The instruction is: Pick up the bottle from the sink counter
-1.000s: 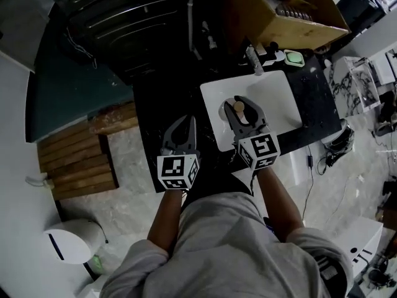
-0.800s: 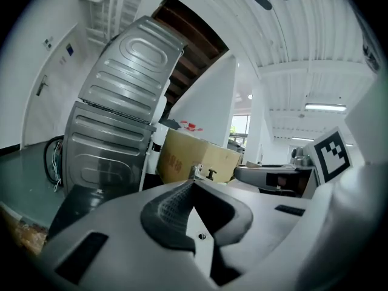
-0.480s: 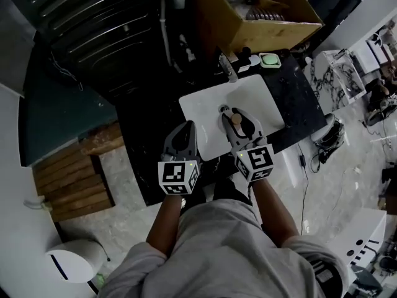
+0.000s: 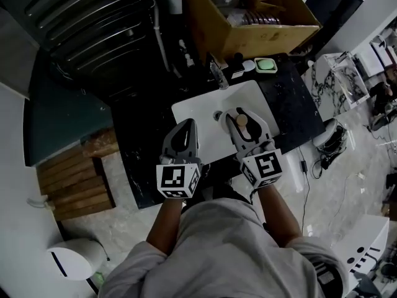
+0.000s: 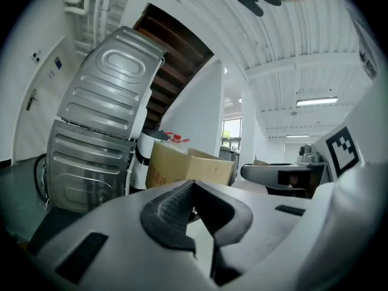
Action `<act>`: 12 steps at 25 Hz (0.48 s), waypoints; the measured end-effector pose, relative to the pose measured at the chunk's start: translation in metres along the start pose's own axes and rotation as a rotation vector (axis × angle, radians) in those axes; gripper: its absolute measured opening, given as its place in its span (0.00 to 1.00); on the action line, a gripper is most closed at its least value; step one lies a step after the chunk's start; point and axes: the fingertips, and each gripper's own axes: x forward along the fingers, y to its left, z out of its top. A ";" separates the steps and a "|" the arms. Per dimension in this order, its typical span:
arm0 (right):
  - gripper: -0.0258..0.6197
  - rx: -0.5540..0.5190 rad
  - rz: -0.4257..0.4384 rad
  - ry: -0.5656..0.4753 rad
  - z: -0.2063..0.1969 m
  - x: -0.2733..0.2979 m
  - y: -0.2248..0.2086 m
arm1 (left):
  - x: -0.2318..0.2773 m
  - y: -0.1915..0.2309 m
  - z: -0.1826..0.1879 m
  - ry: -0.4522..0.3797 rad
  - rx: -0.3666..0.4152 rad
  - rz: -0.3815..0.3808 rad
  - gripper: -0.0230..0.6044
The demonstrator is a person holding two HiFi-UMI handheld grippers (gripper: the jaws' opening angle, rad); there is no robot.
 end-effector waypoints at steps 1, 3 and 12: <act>0.24 -0.003 0.001 -0.009 0.005 -0.004 -0.003 | 0.000 -0.005 0.004 -0.008 0.004 -0.006 0.06; 0.24 -0.012 -0.004 -0.027 0.014 -0.010 -0.009 | 0.002 -0.013 0.010 -0.020 0.011 -0.017 0.06; 0.24 -0.002 -0.035 -0.063 0.019 -0.022 -0.025 | 0.010 -0.032 0.010 -0.008 0.025 -0.058 0.06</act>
